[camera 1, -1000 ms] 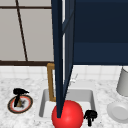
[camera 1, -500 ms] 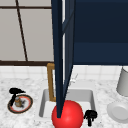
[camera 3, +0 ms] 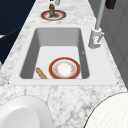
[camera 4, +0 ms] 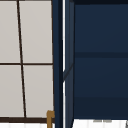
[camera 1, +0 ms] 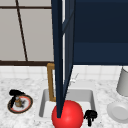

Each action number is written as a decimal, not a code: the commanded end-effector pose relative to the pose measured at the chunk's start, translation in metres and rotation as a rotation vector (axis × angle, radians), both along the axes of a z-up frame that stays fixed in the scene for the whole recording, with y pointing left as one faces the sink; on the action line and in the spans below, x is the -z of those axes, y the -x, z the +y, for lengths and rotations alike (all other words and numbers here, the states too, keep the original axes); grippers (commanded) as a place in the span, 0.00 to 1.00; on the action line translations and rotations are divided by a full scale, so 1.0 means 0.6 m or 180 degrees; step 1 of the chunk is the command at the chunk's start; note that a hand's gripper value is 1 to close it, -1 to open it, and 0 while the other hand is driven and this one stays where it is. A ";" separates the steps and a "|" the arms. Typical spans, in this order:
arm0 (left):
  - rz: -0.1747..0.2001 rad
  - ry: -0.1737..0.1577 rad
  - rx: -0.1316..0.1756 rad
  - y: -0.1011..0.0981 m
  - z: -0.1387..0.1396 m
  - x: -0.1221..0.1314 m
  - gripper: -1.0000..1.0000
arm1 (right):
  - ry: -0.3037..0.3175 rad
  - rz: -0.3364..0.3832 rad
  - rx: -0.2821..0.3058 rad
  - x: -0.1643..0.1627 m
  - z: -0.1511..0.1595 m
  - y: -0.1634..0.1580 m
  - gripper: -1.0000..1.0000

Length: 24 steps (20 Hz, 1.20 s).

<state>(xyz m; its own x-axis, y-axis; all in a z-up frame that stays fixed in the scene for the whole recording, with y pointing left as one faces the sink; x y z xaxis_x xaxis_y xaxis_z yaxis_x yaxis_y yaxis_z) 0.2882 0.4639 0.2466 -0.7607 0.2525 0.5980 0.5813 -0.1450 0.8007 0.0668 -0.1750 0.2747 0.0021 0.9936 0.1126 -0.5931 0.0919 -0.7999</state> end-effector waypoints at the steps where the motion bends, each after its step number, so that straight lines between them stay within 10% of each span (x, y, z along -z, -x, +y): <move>1: 0.0030 0.0074 0.0011 -0.011 0.016 0.019 0.00 | 0.0000 0.0000 0.0000 0.000 0.000 0.000 0.50; 24: 0.0047 0.0029 0.0015 -0.080 0.044 0.120 0.00 | 0.0000 0.0000 0.0000 0.000 0.000 0.000 0.50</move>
<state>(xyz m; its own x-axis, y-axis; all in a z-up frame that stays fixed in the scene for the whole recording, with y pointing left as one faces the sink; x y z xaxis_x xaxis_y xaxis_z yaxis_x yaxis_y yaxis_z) 0.3292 0.4860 0.1813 -0.7582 0.2568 0.5994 0.5838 -0.1420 0.7994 0.0668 -0.1750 0.2747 0.0021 0.9936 0.1126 -0.5931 0.0919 -0.7999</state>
